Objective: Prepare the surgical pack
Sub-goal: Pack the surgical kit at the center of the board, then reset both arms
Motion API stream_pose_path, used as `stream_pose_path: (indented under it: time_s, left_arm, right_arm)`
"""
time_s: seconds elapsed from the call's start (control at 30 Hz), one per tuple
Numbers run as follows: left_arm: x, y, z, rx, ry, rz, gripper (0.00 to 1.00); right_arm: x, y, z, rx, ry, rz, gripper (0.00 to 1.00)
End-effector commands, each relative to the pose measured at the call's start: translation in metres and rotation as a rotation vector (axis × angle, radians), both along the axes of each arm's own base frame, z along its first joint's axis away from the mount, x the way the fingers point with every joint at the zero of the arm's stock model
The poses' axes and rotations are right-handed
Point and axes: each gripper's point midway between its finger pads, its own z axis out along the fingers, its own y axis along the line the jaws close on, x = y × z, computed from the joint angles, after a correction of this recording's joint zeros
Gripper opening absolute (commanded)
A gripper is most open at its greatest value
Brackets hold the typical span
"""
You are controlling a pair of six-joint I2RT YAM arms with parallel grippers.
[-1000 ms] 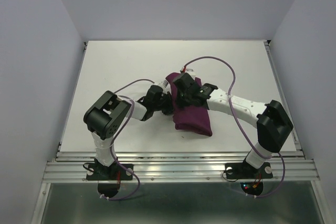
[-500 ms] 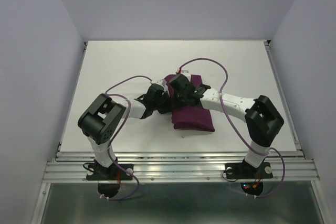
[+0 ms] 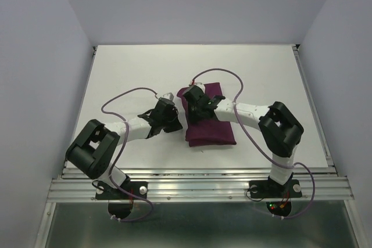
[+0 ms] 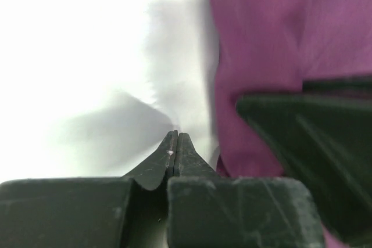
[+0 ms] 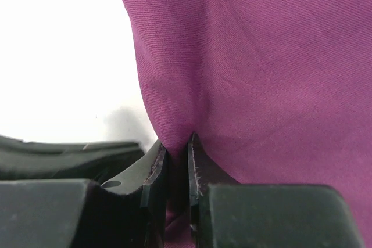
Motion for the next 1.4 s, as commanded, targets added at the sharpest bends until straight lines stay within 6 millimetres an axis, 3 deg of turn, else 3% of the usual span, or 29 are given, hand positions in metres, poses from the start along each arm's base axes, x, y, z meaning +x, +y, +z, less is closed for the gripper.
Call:
stream_pose_path:
  time_s: [0.0,0.17,0.2,0.23,0.33,0.43,0.47,0.53,0.6,0.63,0.67,0.73,0.77,0.83,0.87,1.07,1.2,1.37]
  left_arm:
    - [-0.012,0.022,-0.002,0.066,0.0,0.037,0.0]
    - [-0.013,0.05,0.005,0.089,-0.033,0.115,0.0]
    - [-0.011,0.058,0.006,0.089,-0.034,0.135,0.0]
    - [-0.01,0.061,0.009,0.082,-0.039,0.138,0.0]
    - [0.002,0.067,0.03,0.062,-0.097,0.156,0.0]
    - [0.011,0.067,0.045,0.056,-0.123,0.145,0.0]
    - [0.016,0.063,0.054,0.046,-0.132,0.137,0.0]
    - [0.023,0.053,0.067,0.028,-0.145,0.099,0.0]
    - [0.027,0.049,0.069,0.025,-0.14,0.088,0.0]
    - [0.031,0.046,0.072,0.021,-0.143,0.084,0.0]
    - [0.036,0.04,0.077,0.009,-0.147,0.071,0.0]
    - [0.042,0.033,0.083,-0.007,-0.155,0.051,0.0]
    - [0.045,0.026,0.085,-0.023,-0.151,0.031,0.0]
    - [0.052,0.019,0.085,-0.032,-0.151,0.007,0.0]
    - [0.055,0.017,0.084,-0.027,-0.149,0.004,0.0]
    - [0.072,0.004,0.074,-0.021,-0.116,-0.017,0.0]
    - [0.09,0.001,0.064,0.012,-0.088,-0.002,0.0]
    - [0.121,0.006,0.059,0.051,-0.084,0.022,0.0]
  right_arm:
    - [0.009,0.041,0.012,0.135,-0.013,0.046,0.01]
    - [0.009,0.052,0.013,0.161,0.0,0.088,0.04]
    - [0.01,0.056,0.017,0.17,-0.005,0.095,0.12]
    - [0.011,0.056,0.02,0.174,-0.011,0.099,0.33]
    - [0.019,0.056,0.038,0.17,-0.062,0.092,0.55]
    - [0.026,0.046,0.054,0.136,-0.108,0.068,0.62]
    - [0.031,0.039,0.068,0.123,-0.153,0.044,0.63]
    - [0.031,0.026,0.076,0.087,-0.178,0.021,0.67]
    - [0.031,0.013,0.086,0.067,-0.211,-0.01,0.67]
    - [0.028,0.007,0.101,0.087,-0.235,-0.014,0.67]
    - [0.024,0.003,0.104,0.09,-0.239,-0.015,0.64]
    - [0.013,-0.003,0.109,0.114,-0.231,-0.003,0.39]
    - [0.003,0.003,0.109,0.154,-0.198,0.038,0.29]
    - [-0.019,0.015,0.104,0.235,-0.127,0.116,0.1]
    - [-0.023,0.016,0.099,0.249,-0.109,0.123,0.07]
    - [-0.06,0.015,0.024,0.232,0.098,0.185,0.01]
    - [-0.072,0.008,-0.002,0.182,0.178,0.201,0.01]
    - [-0.057,0.002,0.036,0.185,0.058,0.172,0.01]
